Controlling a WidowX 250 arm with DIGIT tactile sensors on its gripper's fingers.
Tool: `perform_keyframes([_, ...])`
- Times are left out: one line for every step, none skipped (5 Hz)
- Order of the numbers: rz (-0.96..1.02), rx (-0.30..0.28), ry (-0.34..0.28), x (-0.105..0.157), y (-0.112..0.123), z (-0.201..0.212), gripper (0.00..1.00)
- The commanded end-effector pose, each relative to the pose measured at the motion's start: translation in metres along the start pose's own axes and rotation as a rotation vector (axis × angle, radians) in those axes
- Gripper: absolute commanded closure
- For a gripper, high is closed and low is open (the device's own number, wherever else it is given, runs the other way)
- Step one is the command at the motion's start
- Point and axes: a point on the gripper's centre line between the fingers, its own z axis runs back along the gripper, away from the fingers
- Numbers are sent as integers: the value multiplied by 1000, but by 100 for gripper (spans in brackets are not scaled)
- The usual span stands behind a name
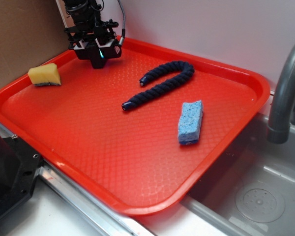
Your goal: Grab the black box.
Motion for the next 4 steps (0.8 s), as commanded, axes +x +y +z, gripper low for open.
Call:
perform_keyframes([-280,-72,57,-42,-30,103,100])
perform_keyframes([-386,-177,6,-68,-31,156,100])
perform_keyframes([-528,-187,-50,-80,-43,199,100])
perform_keyframes([-558,-185,-12,-81,-47,196,100])
